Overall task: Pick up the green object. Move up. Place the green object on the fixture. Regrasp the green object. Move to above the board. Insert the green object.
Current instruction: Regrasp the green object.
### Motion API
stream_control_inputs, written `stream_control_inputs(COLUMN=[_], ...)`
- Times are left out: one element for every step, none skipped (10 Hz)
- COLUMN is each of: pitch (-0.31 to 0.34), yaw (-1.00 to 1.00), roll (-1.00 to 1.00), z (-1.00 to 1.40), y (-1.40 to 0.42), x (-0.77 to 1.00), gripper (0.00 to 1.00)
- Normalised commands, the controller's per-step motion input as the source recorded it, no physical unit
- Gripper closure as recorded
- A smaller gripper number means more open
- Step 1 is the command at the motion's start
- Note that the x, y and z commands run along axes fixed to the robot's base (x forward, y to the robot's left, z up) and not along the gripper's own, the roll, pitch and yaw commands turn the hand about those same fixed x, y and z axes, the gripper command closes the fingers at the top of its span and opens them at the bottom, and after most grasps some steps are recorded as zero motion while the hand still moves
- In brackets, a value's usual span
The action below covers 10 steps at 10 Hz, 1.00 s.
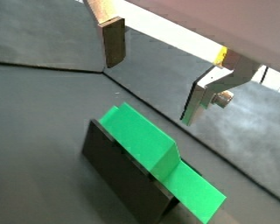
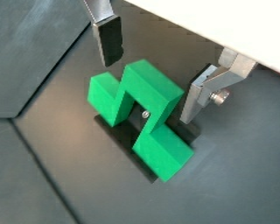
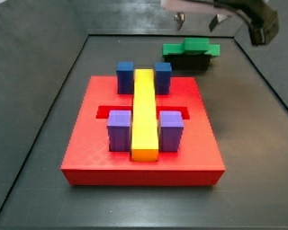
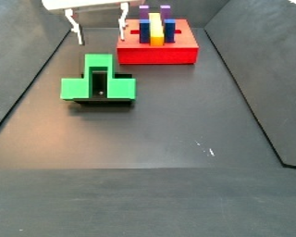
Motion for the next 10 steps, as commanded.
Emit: stream_control_inputs(pitch=[0.0,0.026,0.011,0.026,0.0,0.037,0.006,0.0,0.077,0.054], yaw=[0.14,0.05,0.03,0.0,0.0,-0.01,-0.01,0.0,-0.01,0.0], roll=[0.87,0.9,0.89,0.85,0.84,0.67,0.01,0.05,0.09,0.22], z=[-0.36,-0.32,-0.34,-0.38,-0.4,-0.25,0.0,0.0,0.01,0.0], y=[0.0,0.0,0.0,0.0,0.0,-0.12,0.0,0.0,0.0,0.0], x=[0.65,0.65,0.58,0.57,0.53,0.35,0.06,0.04,0.08,0.1], gripper=[0.0,0.0,0.0,0.0,0.0,0.0,0.0,0.0,0.0,0.0])
